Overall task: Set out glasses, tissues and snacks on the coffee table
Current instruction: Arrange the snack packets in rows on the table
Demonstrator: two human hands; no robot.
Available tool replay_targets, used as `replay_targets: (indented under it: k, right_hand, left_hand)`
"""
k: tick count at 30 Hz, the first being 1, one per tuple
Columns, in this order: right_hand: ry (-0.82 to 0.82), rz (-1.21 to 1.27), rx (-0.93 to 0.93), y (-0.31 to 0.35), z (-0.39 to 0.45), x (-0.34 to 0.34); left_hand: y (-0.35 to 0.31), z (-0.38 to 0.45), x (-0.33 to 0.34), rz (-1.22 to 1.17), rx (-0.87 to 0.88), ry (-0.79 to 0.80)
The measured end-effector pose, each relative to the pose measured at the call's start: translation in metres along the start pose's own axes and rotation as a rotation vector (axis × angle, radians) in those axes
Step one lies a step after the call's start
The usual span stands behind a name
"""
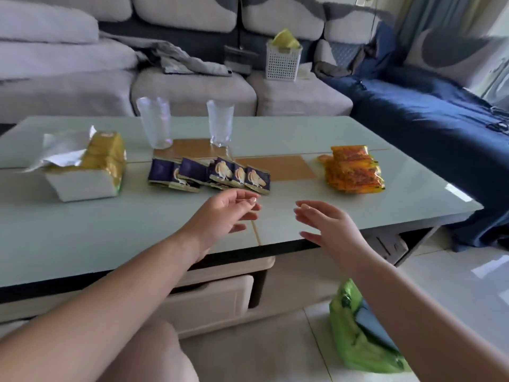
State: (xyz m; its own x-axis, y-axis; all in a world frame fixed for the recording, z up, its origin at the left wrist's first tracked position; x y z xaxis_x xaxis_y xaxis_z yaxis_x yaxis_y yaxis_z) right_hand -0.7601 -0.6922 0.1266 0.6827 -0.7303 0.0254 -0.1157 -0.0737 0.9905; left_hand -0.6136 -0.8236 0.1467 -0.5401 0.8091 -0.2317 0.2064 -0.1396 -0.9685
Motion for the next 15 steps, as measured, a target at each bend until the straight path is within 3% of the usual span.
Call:
replay_targets:
  k: [4, 9, 12, 15]
  right_hand:
    - [0.065, -0.125, -0.043, 0.007, 0.03, 0.04]
    - [0.217, -0.495, -0.253, 0.029, 0.08, 0.091]
    - [0.27, -0.745, -0.386, 0.044, 0.111, 0.117]
    - [0.346, -0.879, -0.44, 0.048, 0.135, 0.143]
  left_hand:
    - [0.011, 0.014, -0.061, 0.103, 0.048, -0.099]
    - [0.008, 0.061, -0.133, 0.604, 0.194, -0.219]
    - [0.009, 0.092, -0.157, 0.914, 0.177, -0.175]
    - [0.025, 0.118, -0.169, 1.037, 0.092, -0.088]
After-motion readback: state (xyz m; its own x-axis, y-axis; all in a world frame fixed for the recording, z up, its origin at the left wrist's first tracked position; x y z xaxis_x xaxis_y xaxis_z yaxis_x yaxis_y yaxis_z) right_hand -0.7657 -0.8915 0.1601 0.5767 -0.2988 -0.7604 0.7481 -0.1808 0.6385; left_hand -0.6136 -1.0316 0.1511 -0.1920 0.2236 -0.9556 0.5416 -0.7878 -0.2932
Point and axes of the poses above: each hand's wrist, its own z-axis towards the middle knuckle, its own x-axis out of the palm, y = z × x, the point moved 8 cm from there along z, towards the middle knuckle, and after that the axes turned 8 degrees about z, right-handed, at the moved point
